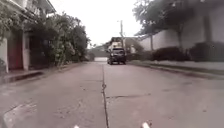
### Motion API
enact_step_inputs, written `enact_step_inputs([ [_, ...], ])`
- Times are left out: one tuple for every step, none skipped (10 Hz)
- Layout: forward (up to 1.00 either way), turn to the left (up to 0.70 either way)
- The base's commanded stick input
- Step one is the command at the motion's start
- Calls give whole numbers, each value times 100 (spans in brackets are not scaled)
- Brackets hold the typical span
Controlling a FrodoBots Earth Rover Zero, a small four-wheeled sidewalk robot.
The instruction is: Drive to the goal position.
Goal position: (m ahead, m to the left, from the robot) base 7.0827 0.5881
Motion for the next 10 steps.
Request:
enact_step_inputs([
  [85, 1],
  [85, 1],
  [85, 1],
  [85, 1],
  [85, 1],
  [85, 1],
  [85, 1],
  [85, 1],
  [85, 1],
  [85, 1],
])
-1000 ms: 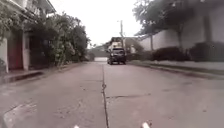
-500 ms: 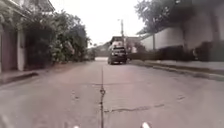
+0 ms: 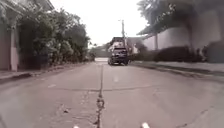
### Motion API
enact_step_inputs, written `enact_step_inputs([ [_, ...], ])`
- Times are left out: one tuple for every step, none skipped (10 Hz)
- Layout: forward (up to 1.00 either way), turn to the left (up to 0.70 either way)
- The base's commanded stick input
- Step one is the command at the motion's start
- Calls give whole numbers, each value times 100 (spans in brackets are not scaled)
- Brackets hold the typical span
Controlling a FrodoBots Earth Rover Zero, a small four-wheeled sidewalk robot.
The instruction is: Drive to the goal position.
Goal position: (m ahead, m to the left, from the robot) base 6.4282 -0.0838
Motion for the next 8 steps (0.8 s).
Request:
enact_step_inputs([
  [85, 1],
  [85, 1],
  [85, 1],
  [85, 1],
  [85, 1],
  [85, 1],
  [85, 1],
  [85, 1],
])
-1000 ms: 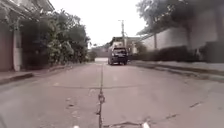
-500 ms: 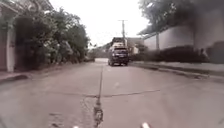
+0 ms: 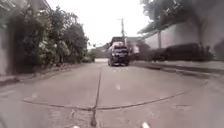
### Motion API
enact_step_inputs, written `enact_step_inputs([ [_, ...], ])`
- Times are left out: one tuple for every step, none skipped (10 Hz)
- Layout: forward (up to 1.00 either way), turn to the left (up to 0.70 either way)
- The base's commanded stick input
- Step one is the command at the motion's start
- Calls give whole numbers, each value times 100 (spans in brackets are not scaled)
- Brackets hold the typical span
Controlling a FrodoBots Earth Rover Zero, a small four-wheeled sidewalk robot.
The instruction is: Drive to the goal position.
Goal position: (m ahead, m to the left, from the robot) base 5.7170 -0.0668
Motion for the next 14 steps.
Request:
enact_step_inputs([
  [85, 1],
  [85, 1],
  [85, 1],
  [85, 1],
  [85, 1],
  [85, 1],
  [85, 1],
  [85, 1],
  [85, 1],
  [85, 1],
  [85, 1],
  [85, 1],
  [85, 1],
  [85, 1],
])
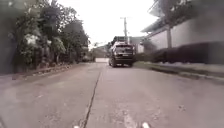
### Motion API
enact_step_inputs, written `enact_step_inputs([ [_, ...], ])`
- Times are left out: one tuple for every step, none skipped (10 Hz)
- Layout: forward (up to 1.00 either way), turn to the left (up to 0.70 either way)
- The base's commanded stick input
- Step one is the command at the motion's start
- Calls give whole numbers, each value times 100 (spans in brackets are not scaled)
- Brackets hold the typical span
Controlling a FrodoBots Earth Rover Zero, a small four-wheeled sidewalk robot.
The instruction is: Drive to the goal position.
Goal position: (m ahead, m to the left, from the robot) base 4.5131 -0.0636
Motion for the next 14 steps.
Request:
enact_step_inputs([
  [85, 1],
  [85, 1],
  [85, 1],
  [85, 1],
  [85, 1],
  [85, 1],
  [85, 1],
  [85, 1],
  [85, 1],
  [85, 1],
  [85, 1],
  [85, 1],
  [85, 1],
  [85, 1],
])
